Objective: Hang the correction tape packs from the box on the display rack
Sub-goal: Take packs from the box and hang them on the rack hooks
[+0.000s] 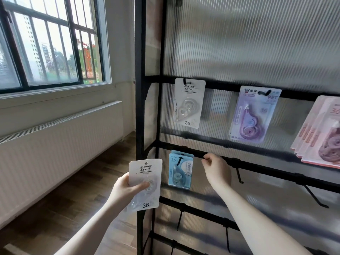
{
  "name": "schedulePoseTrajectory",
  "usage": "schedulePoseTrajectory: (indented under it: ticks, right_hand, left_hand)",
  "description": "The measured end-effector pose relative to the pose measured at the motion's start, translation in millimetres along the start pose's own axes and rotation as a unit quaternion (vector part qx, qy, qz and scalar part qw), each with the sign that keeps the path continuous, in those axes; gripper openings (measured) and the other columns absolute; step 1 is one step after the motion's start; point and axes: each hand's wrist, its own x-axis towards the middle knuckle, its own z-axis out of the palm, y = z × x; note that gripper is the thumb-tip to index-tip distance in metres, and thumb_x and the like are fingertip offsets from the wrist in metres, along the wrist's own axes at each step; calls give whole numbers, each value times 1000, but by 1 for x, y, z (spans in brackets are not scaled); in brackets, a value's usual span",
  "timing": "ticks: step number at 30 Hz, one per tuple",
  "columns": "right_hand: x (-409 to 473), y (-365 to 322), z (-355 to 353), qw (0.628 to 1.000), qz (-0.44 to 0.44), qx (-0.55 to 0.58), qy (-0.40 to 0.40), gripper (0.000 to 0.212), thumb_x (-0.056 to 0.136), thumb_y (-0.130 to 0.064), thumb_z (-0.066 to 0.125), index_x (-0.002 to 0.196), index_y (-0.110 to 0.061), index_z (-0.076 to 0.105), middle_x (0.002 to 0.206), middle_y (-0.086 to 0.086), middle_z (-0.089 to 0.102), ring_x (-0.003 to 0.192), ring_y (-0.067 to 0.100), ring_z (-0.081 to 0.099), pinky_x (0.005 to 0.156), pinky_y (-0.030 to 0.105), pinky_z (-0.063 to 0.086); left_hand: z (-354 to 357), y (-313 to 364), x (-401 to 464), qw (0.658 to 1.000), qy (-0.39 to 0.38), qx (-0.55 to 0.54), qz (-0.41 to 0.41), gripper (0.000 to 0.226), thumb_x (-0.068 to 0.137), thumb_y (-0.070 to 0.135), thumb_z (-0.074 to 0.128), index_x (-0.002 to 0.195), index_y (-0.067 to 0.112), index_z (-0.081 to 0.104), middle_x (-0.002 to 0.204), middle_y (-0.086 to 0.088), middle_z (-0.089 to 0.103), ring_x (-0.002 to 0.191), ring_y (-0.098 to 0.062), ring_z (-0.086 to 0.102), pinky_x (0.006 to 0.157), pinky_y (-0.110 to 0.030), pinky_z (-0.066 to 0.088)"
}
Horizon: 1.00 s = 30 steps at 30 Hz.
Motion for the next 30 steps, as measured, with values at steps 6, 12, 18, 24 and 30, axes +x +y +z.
schedulePoseTrajectory:
  ticks: [6,12,18,24,30]
  right_hand:
    - [4,8,-28,993,-76,-92,-4,29,95,-28,51,118,-14,61,117,3,62,107,22,56,83,30,44]
    - [7,18,-39,985,-122,-120,-7,28,95,-30,52,117,-16,61,116,2,62,107,21,56,87,32,46]
    - [6,23,-41,983,-135,-122,-6,29,96,-31,49,120,-18,59,117,-1,61,107,17,55,87,27,45]
    - [10,24,-39,980,-131,-148,-19,30,96,-33,46,122,-22,57,118,-3,60,108,15,54,86,26,45]
    - [15,25,-39,975,-137,-172,-30,30,97,-33,43,122,-23,56,120,-4,59,108,15,54,88,26,44]
  left_hand:
    - [11,35,7,999,-21,6,43,26,77,15,79,99,19,66,91,3,75,82,-14,71,74,-31,57]
    - [18,85,22,994,-53,-15,99,29,76,14,78,101,15,65,89,5,75,81,-12,72,65,-20,54]
    - [22,141,31,981,-77,-59,169,22,80,4,71,96,15,63,80,12,74,72,-5,70,58,-14,51]
    - [23,184,44,968,-103,-85,215,21,83,6,69,98,17,62,84,9,75,76,-7,71,62,-17,52]
    - [28,202,55,962,-115,-94,230,27,82,12,72,107,15,61,93,3,75,82,-11,71,65,-19,53]
